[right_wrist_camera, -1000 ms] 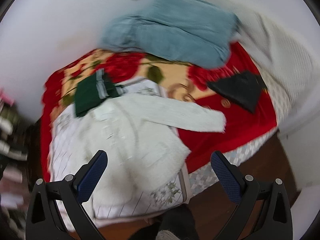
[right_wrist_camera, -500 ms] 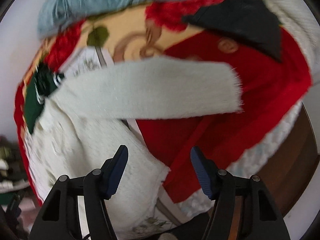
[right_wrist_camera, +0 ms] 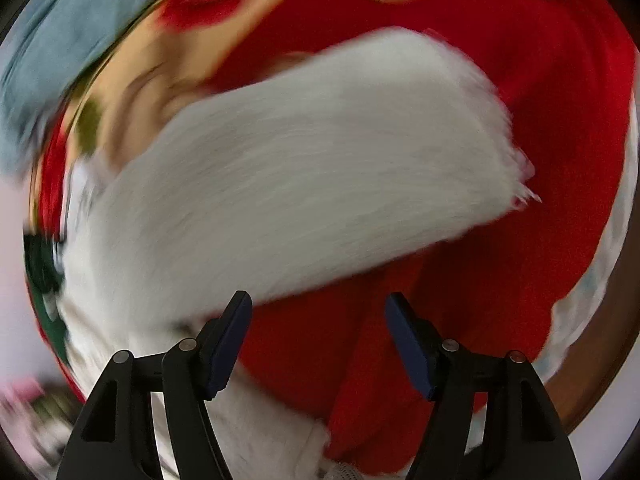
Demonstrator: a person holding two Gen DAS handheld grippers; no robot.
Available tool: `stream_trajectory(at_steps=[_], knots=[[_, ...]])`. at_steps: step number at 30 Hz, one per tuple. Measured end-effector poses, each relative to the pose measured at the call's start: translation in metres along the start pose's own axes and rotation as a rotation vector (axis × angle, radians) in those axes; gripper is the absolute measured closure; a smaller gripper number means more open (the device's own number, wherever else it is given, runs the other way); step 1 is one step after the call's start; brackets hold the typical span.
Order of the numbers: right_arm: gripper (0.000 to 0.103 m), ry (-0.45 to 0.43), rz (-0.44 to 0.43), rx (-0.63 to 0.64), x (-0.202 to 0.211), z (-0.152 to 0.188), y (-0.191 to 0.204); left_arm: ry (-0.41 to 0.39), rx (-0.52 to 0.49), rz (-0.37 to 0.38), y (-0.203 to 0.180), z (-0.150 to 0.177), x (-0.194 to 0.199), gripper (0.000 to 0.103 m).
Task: Fold large clothes
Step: 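Grasp the cardigan sleeve cuff with the right tool while the left tool approaches the body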
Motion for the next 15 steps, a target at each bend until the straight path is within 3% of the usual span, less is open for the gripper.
stream_trajectory(at_steps=[4,9,11,13,15], knots=[[0.031,-0.062,-0.085,-0.149,-0.020,-0.019,-0.024,-0.005,0.002,0.035,-0.033,-0.011,0.000,0.000],[0.030,-0.149,-0.143,-0.273,-0.022,-0.028,-0.023,-0.023,-0.024,0.057,-0.063,-0.022,0.001,0.000],[0.034,-0.201,-0.188,-0.289,-0.008,-0.028,-0.018,-0.026,-0.034,0.063,-0.069,-0.024,0.002,0.000],[0.057,-0.247,-0.255,-0.263,0.006,-0.029,-0.009,-0.029,-0.042,0.069,-0.072,-0.024,0.004,0.000],[0.058,-0.259,-0.273,-0.241,0.012,-0.030,-0.004,-0.026,-0.048,0.074,-0.074,-0.022,0.005,0.000]])
Point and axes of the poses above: each gripper's, at about its wrist camera, not at the fingertips, and x roughly against the way its jaws point, y to its left, z to its underside, the point moved 10 cm from there along -x, roughly the way its jaws point, and after that the axes turned 13 degrees about x, right-handed, at the moved point
